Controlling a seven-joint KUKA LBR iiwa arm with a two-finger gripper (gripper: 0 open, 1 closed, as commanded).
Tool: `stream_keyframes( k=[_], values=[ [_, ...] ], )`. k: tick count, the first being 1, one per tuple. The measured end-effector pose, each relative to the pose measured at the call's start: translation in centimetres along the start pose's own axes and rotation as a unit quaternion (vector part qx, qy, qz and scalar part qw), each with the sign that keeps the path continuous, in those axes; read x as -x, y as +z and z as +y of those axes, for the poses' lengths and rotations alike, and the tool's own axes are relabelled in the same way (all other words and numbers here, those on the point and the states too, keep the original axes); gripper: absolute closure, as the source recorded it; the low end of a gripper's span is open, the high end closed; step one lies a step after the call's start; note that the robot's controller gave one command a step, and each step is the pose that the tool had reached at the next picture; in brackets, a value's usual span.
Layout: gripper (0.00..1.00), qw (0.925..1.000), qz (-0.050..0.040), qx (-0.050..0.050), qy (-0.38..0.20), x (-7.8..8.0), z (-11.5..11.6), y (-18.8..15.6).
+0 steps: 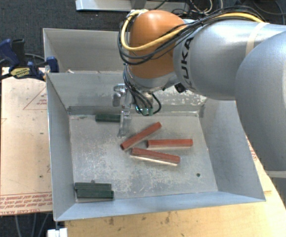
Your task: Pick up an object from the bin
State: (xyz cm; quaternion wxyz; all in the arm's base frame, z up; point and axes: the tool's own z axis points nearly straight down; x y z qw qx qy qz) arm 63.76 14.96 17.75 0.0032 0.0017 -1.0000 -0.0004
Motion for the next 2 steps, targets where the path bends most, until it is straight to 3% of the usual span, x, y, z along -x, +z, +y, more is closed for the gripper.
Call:
stream_keyframes(
  k=[1, 2],
  values=[
    [0.0, 0.9991, -0.0018, 0.0, 0.041, 1.08, -1.56, 10.5],
    [1.0, 0.9991, -0.0052, 0.001, 0.042, 1.29, -1.46, 9.87]
  ],
)
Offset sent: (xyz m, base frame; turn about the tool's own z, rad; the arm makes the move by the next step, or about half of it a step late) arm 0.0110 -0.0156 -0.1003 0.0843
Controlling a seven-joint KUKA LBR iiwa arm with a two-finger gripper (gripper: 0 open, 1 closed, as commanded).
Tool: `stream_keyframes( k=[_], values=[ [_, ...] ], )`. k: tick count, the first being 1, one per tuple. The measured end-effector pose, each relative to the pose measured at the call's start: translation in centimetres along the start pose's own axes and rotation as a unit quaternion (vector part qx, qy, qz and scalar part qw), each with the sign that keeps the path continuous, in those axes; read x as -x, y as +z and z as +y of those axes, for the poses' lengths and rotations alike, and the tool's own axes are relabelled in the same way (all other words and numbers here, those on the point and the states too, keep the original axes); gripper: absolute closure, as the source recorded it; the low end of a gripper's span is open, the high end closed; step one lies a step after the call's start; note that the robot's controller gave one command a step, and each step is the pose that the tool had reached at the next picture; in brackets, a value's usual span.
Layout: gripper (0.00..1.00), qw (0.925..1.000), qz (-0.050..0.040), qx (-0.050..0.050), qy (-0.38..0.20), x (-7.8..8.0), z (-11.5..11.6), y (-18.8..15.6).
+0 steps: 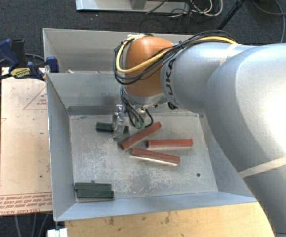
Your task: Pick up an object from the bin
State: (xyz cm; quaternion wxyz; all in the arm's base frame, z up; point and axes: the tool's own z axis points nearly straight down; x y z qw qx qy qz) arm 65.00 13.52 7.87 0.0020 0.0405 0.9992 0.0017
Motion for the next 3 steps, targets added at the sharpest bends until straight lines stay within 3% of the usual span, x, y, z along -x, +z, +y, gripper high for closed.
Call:
stream_keyframes(
  k=[1, 2, 3],
  values=[
    [1.0, 1.0, -0.0041, 0.0, 0.003, -1.4, 0.3, -19.0],
    [0.0, 1.0, 0.0001, -0.001, 0.004, -1.6, 0.3, -18.5],
    [0.0, 0.9927, 0.0048, -0.002, -0.121, -2.5, 1.7, -2.5]
  ],
)
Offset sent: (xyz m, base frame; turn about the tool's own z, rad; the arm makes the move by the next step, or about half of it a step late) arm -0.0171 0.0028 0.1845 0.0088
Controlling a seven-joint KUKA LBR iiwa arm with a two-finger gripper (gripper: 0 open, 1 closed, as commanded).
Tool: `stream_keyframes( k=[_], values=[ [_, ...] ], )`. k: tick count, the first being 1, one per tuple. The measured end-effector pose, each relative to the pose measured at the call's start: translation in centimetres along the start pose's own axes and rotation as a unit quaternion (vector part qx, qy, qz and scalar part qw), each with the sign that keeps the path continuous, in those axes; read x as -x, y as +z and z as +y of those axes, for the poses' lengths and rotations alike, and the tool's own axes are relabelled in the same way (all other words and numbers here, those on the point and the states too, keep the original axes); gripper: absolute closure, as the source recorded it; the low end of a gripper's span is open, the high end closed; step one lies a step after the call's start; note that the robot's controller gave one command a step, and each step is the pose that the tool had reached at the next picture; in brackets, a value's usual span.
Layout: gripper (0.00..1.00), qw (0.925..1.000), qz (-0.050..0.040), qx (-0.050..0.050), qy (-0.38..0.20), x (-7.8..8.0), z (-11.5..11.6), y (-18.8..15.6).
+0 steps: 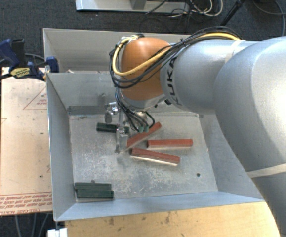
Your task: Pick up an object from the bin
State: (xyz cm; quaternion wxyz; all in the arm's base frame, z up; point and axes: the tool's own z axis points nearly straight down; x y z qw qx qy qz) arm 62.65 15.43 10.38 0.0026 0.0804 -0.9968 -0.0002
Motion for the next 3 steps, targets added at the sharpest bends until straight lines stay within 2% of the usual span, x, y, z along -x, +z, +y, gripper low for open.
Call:
stream_keyframes(
  k=[1, 2, 3],
  values=[
    [0.0, 1.0, -0.0027, 0.0, 0.005, 1.1, -3.8, 3.6],
    [1.0, 1.0, -0.0045, 0.001, 0.004, 1.2, -3.6, 3.2],
    [1.0, 0.9992, -0.0091, 0.0, -0.04, 0.0, -3.4, -14.6]
  ],
)
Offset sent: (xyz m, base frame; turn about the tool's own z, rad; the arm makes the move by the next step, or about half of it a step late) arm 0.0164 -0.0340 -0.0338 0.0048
